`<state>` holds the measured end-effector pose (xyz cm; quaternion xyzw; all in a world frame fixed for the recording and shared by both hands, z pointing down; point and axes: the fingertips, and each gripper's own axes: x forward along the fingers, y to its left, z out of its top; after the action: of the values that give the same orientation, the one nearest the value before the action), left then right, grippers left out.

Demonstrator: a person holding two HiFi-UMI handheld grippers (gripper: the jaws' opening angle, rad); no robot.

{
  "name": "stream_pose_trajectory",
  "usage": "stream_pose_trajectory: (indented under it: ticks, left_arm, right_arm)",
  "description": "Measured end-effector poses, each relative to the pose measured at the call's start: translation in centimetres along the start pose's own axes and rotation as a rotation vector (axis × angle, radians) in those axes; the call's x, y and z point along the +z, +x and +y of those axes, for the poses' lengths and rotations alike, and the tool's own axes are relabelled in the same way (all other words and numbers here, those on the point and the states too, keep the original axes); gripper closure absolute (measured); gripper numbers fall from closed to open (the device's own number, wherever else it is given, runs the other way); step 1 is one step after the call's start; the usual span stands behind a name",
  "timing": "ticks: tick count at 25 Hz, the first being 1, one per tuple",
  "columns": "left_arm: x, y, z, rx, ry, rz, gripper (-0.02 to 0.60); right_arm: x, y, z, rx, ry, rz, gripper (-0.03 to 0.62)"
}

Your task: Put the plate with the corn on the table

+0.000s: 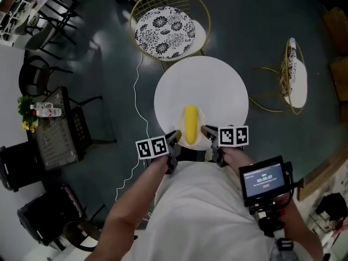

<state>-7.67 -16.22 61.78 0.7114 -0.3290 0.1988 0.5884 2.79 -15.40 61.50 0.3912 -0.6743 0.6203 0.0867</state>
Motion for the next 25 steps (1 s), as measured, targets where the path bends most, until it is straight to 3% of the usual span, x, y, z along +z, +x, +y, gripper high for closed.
stream_pose_trajectory:
  ticks: [25]
  left_arm:
    - [5.4,5.3,5.6,0.021,0.056,0.076,0.54]
  right_arm:
    - [3.9,7.1,-3.9,-0.082,0.062,-0.024,0.549]
